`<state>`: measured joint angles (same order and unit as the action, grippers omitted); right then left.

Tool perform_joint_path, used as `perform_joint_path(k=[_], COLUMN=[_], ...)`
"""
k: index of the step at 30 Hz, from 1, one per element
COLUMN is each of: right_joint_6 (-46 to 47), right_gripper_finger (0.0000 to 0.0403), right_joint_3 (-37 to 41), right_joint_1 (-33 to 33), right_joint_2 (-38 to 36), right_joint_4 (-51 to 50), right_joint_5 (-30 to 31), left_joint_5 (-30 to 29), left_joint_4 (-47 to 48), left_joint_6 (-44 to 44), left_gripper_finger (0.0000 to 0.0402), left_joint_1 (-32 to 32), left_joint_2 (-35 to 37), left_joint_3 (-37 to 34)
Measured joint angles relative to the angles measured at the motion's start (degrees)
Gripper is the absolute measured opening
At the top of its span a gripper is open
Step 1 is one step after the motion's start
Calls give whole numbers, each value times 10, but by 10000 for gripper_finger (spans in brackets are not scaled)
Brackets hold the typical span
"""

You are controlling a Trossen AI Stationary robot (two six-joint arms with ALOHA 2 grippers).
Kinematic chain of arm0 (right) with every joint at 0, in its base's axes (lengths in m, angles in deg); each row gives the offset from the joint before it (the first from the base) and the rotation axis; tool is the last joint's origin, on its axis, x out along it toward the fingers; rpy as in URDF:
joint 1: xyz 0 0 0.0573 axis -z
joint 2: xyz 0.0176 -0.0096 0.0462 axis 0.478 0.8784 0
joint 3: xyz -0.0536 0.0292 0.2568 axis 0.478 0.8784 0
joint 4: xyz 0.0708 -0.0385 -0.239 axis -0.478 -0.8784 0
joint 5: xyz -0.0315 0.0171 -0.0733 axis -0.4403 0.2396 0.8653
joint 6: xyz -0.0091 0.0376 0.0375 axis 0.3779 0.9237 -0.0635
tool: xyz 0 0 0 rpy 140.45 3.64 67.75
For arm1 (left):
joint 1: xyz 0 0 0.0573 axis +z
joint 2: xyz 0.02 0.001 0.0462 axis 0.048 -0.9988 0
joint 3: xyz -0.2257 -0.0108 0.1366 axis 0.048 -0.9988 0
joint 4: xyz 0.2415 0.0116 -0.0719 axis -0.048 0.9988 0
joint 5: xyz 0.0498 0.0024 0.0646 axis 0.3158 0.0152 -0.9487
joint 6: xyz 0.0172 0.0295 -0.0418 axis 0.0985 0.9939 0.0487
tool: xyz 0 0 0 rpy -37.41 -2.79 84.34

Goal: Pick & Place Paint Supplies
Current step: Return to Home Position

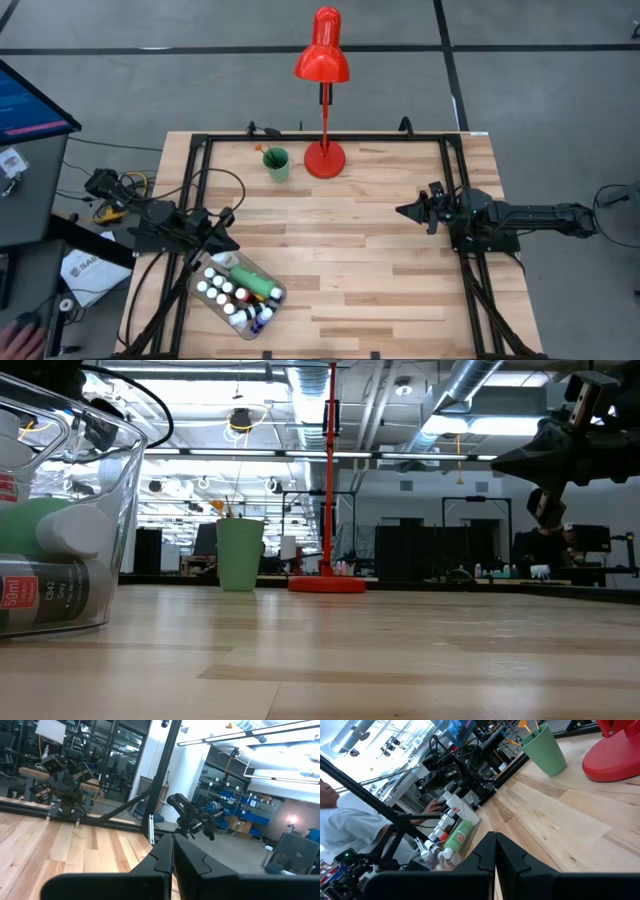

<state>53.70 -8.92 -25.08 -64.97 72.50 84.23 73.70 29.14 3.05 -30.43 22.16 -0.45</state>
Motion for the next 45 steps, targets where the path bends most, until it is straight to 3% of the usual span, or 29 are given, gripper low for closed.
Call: perform_joint_path(k=[45], right_joint_6=[0], right_gripper_finger=[0], right_joint_3=[0], right_joint_1=[0], right_joint_2=[0], right_joint_4=[0], right_joint_5=[0], left_joint_5=[0], left_joint_4=[-11], left_joint_6=[0], left_gripper_finger=[2], left_joint_1=[0], left_joint_2=[0], left_joint_3=[0])
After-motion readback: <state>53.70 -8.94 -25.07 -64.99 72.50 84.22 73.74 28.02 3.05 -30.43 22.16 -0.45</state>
